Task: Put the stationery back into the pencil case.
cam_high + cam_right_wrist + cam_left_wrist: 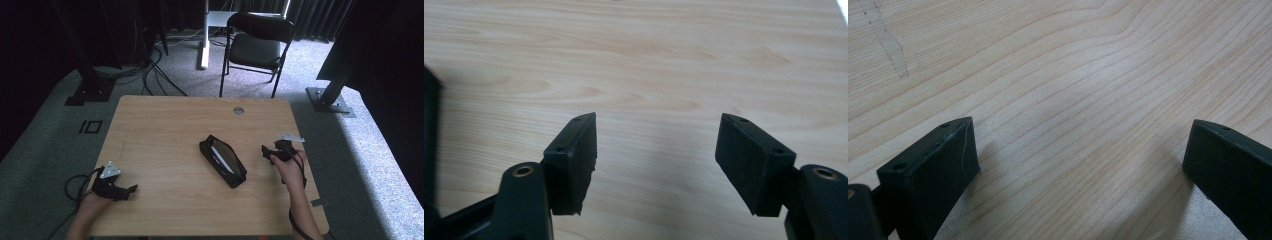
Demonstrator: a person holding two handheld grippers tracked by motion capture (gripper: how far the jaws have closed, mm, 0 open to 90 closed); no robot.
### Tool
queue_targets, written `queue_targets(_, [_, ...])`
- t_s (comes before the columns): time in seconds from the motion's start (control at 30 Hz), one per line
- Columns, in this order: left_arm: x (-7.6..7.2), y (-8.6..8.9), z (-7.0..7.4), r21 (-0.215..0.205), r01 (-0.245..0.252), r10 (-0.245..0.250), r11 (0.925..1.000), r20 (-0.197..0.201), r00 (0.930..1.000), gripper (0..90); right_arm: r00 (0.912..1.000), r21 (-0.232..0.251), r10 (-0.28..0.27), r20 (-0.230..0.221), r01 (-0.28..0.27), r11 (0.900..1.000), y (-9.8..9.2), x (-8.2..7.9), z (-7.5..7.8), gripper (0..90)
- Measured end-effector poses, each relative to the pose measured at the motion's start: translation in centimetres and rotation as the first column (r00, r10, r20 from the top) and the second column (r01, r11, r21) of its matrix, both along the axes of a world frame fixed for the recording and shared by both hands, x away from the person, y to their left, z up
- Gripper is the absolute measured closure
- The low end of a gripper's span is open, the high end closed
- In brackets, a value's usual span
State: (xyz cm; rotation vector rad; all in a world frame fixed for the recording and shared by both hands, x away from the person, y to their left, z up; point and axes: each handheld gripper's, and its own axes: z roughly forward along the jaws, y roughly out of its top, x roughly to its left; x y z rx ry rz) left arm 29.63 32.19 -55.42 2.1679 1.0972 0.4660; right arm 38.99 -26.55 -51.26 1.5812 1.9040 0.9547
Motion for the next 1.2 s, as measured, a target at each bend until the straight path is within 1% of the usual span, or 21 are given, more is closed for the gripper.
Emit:
queue_targets(0.03, [0.0, 0.0, 0.0, -0.001, 0.0, 0.0, 1.0, 0.0, 1.0, 1.6, 0.9999, -0.003, -0.012, -0.001, 0.012, 1.0, -0.3, -0.1, -0.2, 30.8])
queue_targets(0.1, [0.0, 0.0, 0.0, 0.0, 0.0, 0.0, 1.0, 0.0, 1.0, 1.6, 0.9985, 0.011, -0.055, 0.008, 0.055, 0.998, -1.1, -0.6, -0.8, 29.8])
queue_targets(0.3, [0.0, 0.0, 0.0, 0.0, 0.0, 0.0, 1.0, 0.0, 1.0, 1.6, 0.9966, -0.036, -0.082, 0.0, 0.082, 0.996, -2.5, -1.8, -2.0, 26.3])
queue_targets(0.4, [0.0, 0.0, 0.0, 0.0, 0.0, 0.0, 1.0, 0.0, 1.0, 1.6, 0.9958, -0.044, -0.091, -0.01, 0.091, 0.995, -3.0, -2.5, -2.4, 25.0])
queue_targets(0.47, [0.0, 0.0, 0.0, 0.0, 0.0, 0.0, 1.0, 0.0, 1.0, 1.6, 0.9939, -0.036, -0.11, -0.014, 0.109, 0.993, -3.4, -3.0, -2.6, 24.9])
queue_targets(0.63, [0.0, 0.0, 0.0, -0.001, 0.0, 0.0, 1.0, 0.0, 1.0, 1.6, 0.9935, -0.03, -0.113, -0.013, 0.113, 0.993, -4.0, -4.4, -2.9, 23.4])
queue_targets(0.7, [0.0, 0.0, 0.0, 0.0, 0.0, 0.0, 1.0, 0.0, 1.0, 1.6, 0.993, -0.033, -0.117, -0.01, 0.117, 0.993, -4.1, -4.6, -3.0, 23.3])
queue_targets(0.73, [0.0, 0.0, 0.0, -0.001, 0.0, 0.0, 1.0, 0.0, 1.0, 1.6, 0.993, -0.035, -0.118, -0.008, 0.118, 0.992, -4.2, -4.9, -3.0, 22.5])
queue_targets(0.77, [0.0, 0.0, 0.0, -0.001, 0.0, 0.0, 1.0, 0.0, 1.0, 1.6, 0.993, -0.034, -0.118, -0.006, 0.118, 0.992, -4.5, -5.4, -3.3, 18.8])
queue_targets(0.83, [0.0, 0.0, 0.0, -0.001, 0.0, 0.0, 1.0, 0.0, 1.0, 1.6, 0.9917, -0.049, -0.129, -0.008, 0.128, 0.991, -4.7, -5.8, -3.6, 18.1])
queue_targets(0.9, [0.0, 0.0, 0.0, -0.001, 0.0, 0.0, 1.0, 0.0, 1.0, 1.6, 0.9916, -0.052, -0.128, -0.02, 0.127, 0.991, -4.8, -6.1, -3.9, 17.6])
queue_targets(1.0, [0.0, 0.0, 0.0, -0.002, -0.001, 0.001, 1.0, 0.0, 1.0, 1.6, 0.9918, -0.074, -0.125, -0.027, 0.122, 0.99, -4.9, -6.4, -4.4, 17.0])
queue_targets(1.03, [0.0, 0.0, 0.0, -0.002, -0.002, 0.002, 1.0, 0.0, 1.0, 1.6, 0.9919, -0.075, -0.123, -0.03, 0.121, 0.99, -4.9, -6.5, -4.6, 15.4])
queue_targets(1.07, [0.0, 0.0, 0.0, -0.002, -0.002, 0.001, 1.0, -0.001, 1.0, 1.6, 0.9928, -0.06, -0.114, -0.037, 0.112, 0.992, -4.9, -6.5, -4.7, 14.9])
queue_targets(1.2, [0.0, 0.0, 0.0, -0.002, -0.002, 0.002, 1.0, -0.001, 1.0, 1.6, 0.9932, -0.061, -0.11, -0.038, 0.108, 0.992, -4.9, -6.4, -4.7, 14.6])
